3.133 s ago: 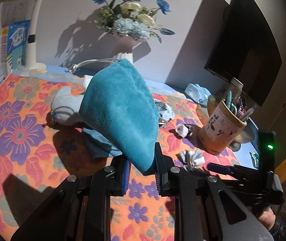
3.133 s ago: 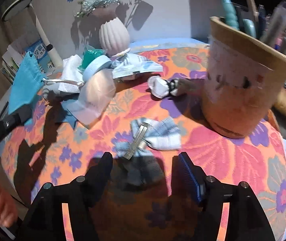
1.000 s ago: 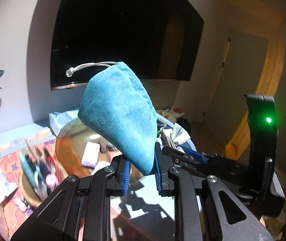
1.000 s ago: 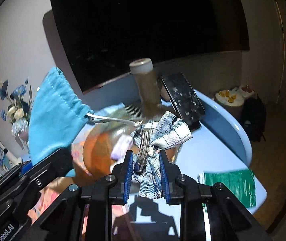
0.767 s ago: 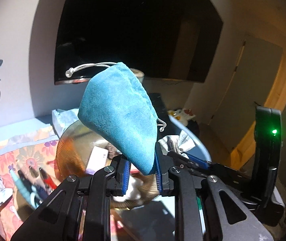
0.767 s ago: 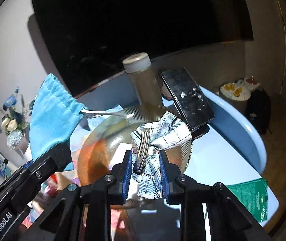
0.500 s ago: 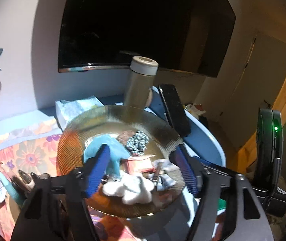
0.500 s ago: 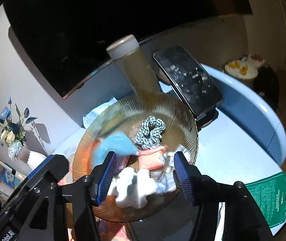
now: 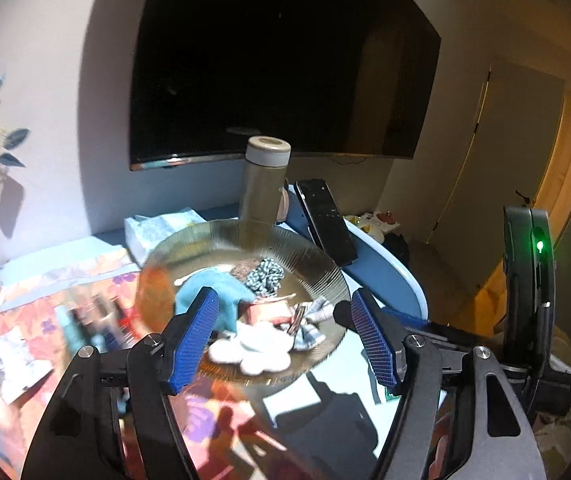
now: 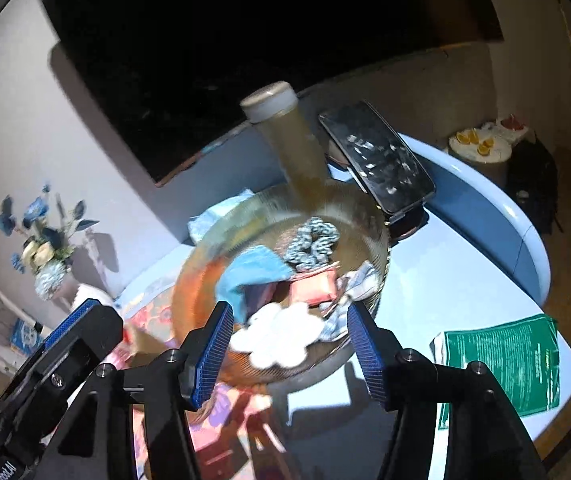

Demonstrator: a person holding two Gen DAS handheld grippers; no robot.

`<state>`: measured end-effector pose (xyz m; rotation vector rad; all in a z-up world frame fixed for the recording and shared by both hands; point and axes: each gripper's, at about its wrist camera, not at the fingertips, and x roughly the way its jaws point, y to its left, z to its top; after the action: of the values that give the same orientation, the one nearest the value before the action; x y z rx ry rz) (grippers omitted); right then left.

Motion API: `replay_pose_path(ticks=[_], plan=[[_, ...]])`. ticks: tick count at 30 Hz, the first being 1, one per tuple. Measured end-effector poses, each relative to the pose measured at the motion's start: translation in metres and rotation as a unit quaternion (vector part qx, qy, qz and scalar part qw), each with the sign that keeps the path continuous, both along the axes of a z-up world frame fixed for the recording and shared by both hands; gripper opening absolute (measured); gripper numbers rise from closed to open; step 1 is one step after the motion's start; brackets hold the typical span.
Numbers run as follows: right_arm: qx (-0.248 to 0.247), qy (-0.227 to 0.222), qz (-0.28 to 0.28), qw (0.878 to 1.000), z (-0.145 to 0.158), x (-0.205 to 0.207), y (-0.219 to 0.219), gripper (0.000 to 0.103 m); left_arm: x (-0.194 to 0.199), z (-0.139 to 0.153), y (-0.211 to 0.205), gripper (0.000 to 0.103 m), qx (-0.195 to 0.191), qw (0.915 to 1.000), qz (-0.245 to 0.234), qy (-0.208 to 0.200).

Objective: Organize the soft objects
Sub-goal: 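Move both open tools back to the pile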

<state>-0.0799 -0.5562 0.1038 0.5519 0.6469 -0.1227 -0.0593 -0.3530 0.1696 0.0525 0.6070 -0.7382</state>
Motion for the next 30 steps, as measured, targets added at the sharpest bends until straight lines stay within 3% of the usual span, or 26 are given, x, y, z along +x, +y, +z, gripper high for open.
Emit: replay_pose_path(ticks=[7, 14, 19, 24, 30], plan=[[-0.015, -0.02, 0.042, 0.999, 0.018, -0.028, 0.049, 0.058, -0.031, 0.009, 0.067, 0.067, -0.007, 0.9989, 0.046, -0.004], [-0.052, -0.014, 0.123, 0.991, 0.023, -0.03, 0.134, 0.058, -0.033, 0.002, 0.166, 0.067, -0.018, 0.9906, 0.135, 0.004], [-0.069, -0.008, 0.179, 0.982, 0.02, -0.017, 0.192, 0.058, -0.023, -0.011, 0.252, 0.067, -0.033, 0.9759, 0.215, 0.023], [-0.078, 0.01, 0.219, 0.973, 0.007, 0.003, 0.244, 0.058, -0.011, -0.031, 0.334, 0.067, -0.039, 0.9517, 0.302, 0.038], [-0.083, 0.035, 0.249, 0.964, -0.014, 0.028, 0.29, 0.058, -0.001, -0.049, 0.394, 0.067, -0.048, 0.9345, 0.349, 0.05]])
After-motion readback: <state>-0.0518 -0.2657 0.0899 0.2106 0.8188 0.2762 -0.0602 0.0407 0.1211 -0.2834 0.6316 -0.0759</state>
